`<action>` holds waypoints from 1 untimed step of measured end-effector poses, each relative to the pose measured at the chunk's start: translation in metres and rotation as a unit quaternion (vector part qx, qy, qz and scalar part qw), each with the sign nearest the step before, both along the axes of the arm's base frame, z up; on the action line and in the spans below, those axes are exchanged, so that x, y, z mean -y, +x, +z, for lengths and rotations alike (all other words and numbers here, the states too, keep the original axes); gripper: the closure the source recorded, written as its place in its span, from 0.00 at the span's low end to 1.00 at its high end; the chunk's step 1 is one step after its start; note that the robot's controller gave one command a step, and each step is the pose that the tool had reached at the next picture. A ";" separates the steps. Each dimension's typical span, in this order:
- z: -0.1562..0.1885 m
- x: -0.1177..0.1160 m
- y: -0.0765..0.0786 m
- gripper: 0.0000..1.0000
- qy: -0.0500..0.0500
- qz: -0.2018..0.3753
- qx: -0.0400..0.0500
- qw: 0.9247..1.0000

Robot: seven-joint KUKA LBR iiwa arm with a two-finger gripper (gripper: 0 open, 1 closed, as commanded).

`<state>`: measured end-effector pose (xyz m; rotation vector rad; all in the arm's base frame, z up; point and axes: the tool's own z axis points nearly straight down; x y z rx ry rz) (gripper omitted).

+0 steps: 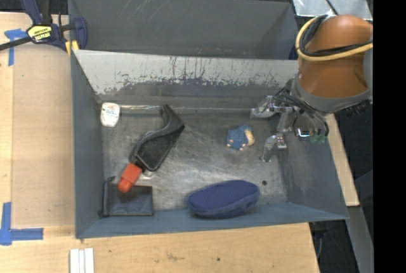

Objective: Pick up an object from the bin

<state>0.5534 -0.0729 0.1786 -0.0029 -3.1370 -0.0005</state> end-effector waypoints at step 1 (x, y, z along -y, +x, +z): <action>-0.107 -0.032 0.048 0.00 -0.001 0.071 0.005 0.997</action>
Offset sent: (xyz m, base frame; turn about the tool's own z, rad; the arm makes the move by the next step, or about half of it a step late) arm 0.0456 0.0328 -0.1086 -0.1426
